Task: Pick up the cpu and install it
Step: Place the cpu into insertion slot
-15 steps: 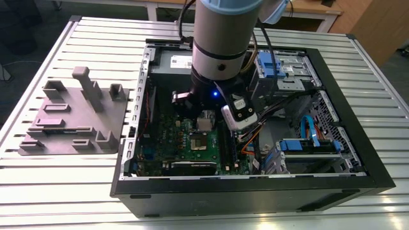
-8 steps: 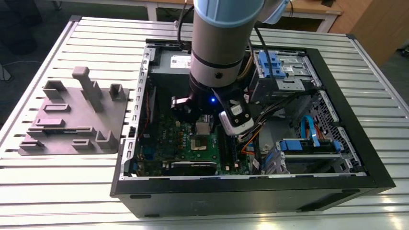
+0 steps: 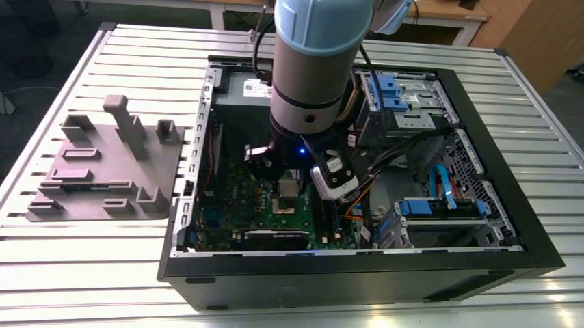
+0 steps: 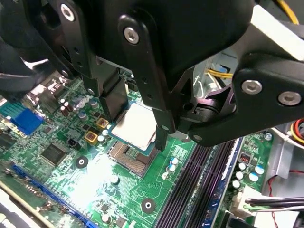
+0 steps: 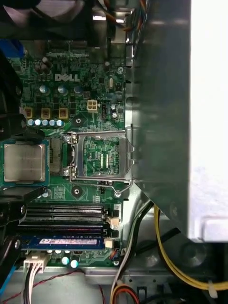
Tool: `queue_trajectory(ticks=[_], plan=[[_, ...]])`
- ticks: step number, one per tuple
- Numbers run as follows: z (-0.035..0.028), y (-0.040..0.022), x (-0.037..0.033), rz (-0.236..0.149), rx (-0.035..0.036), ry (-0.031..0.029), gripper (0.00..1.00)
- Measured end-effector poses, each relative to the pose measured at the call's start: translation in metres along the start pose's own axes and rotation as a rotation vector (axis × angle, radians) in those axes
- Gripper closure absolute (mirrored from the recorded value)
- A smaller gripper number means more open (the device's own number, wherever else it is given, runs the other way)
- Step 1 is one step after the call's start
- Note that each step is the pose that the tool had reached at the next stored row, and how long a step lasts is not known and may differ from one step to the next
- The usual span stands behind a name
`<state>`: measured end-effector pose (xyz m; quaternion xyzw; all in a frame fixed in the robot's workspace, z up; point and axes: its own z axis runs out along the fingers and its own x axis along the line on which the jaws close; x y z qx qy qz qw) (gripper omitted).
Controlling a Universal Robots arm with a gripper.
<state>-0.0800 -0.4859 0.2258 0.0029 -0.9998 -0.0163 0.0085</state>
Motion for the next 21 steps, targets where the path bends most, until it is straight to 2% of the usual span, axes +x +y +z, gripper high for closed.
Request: queue_trajectory(ticks=[5, 10, 21], plan=[[0.0085, -0.0024, 0.0007, 0.0, 0.0002, 0.0001, 0.53], [0.0127, -0.0032, 0.0013, 0.0, 0.0003, 0.0003, 0.53], [0.0321, -0.0038, 0.0043, -0.004, 0.0001, 0.0011, 0.53]])
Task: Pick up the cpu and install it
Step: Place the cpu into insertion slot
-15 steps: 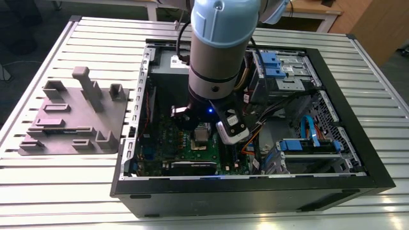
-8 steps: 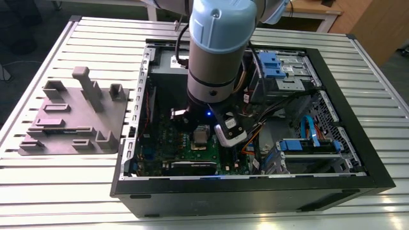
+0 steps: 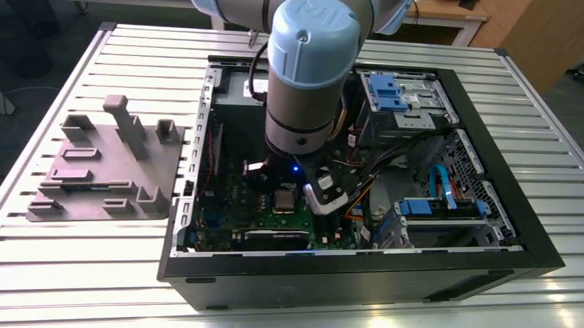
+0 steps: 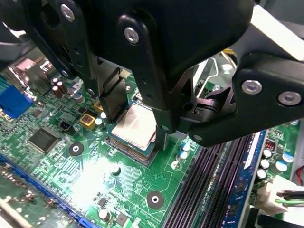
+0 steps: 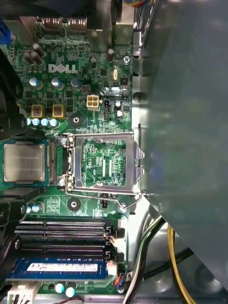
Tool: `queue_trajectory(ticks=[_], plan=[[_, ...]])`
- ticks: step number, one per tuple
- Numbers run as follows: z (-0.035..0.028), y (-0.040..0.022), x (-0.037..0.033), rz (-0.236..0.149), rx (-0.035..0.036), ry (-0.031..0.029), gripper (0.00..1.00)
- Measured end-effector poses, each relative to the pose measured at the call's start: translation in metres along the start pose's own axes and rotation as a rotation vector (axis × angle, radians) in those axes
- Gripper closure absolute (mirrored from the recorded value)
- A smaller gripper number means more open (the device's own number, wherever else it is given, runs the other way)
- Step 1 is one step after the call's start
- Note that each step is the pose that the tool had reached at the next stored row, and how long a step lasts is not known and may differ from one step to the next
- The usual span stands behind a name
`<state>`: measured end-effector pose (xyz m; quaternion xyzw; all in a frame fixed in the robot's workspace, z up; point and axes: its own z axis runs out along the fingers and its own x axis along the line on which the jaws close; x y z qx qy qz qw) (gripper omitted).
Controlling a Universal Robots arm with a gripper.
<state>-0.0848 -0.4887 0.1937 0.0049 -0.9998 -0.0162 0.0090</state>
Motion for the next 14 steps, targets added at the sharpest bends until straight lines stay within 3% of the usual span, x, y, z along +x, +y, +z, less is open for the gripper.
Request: queue_trajectory(ticks=[14], plan=[[0.0077, -0.0004, 0.0009, 0.0, 0.0003, 0.0002, 0.53]])
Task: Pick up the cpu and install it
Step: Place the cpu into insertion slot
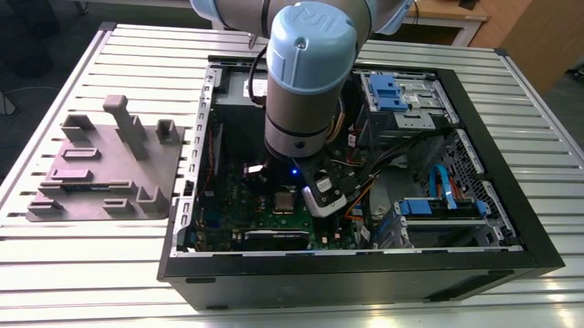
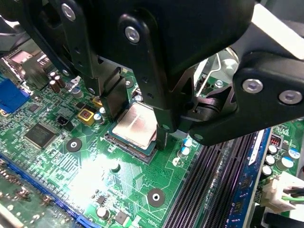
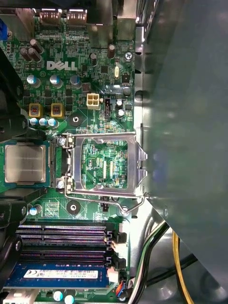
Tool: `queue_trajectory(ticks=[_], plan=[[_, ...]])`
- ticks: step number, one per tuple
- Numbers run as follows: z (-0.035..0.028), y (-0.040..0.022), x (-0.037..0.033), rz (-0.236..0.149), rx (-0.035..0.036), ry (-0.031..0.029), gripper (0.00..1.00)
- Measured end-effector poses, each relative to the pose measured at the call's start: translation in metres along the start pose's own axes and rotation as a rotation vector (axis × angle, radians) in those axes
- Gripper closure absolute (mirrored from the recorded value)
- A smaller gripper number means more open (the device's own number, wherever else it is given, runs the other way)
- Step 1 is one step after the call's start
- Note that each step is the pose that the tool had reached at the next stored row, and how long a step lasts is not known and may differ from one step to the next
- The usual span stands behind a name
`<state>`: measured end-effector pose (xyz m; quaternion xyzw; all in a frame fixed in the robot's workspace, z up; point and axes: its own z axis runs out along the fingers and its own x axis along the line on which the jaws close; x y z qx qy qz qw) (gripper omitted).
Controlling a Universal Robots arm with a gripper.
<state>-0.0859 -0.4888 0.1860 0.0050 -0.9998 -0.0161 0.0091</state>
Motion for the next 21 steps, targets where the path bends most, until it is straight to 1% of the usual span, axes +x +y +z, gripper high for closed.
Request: queue_trajectory(ticks=[6, 8, 10, 16, 21], plan=[[-0.0004, 0.0001, 0.0, 0.0, -0.0004, -0.0002, 0.53], [-0.0031, 0.0005, -0.0001, 0.0, -0.0027, -0.0011, 0.53], [-0.0057, 0.0003, 0.0001, 0.0, -0.0006, -0.0002, 0.53], [-0.0053, -0.0018, 0.0002, -0.005, -0.0002, 0.0, 0.53], [-0.0041, -0.0017, 0.0001, -0.005, -0.0006, 0.0001, 0.53]])
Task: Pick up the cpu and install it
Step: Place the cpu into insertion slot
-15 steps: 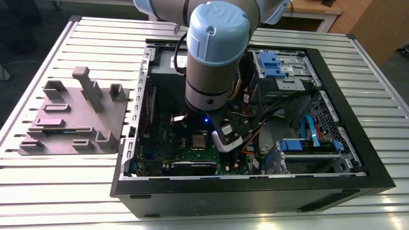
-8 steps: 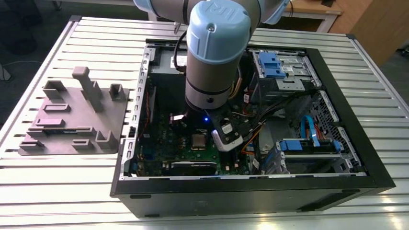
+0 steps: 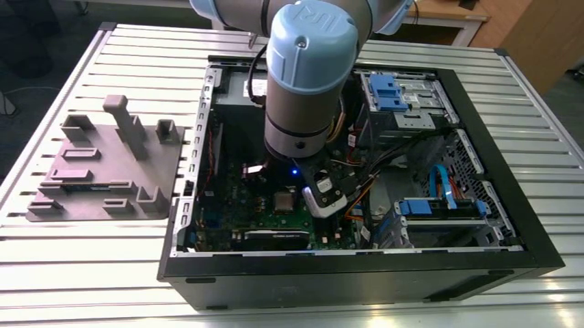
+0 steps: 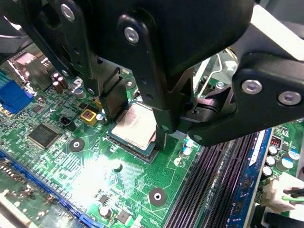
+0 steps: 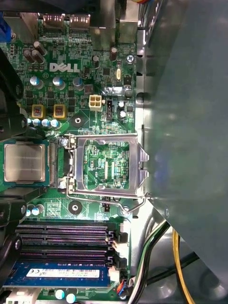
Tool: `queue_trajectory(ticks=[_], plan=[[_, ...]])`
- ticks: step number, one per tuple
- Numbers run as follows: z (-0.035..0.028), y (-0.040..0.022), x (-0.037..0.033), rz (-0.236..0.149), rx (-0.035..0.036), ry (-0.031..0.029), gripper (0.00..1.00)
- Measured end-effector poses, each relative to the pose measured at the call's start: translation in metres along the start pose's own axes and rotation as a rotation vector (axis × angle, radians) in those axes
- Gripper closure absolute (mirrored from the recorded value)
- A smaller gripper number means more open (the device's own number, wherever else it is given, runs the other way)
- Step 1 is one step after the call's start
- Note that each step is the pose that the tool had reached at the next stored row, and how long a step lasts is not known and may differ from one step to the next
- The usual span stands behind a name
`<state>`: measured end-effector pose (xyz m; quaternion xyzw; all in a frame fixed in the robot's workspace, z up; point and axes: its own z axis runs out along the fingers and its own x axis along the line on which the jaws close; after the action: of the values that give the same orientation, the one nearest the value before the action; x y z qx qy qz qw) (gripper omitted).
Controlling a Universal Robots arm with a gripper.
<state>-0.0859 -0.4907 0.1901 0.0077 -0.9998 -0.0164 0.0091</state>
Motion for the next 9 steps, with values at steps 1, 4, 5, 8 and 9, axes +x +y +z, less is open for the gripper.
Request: queue_trajectory(ticks=[1, 4, 5, 8, 9], plan=[[0.0002, 0.0002, 0.0, 0.0, -0.0001, 0.0, 0.53], [0.0004, 0.0005, -0.0005, 0.0, -0.0002, 0.0, 0.53], [0.0004, 0.0006, -0.0006, 0.0, -0.0003, -0.0001, 0.53], [0.0007, 0.0005, -0.0006, 0.0, 0.0, 0.0, 0.53], [0.001, 0.0005, -0.0006, 0.0, 0.0, 0.0, 0.53]])
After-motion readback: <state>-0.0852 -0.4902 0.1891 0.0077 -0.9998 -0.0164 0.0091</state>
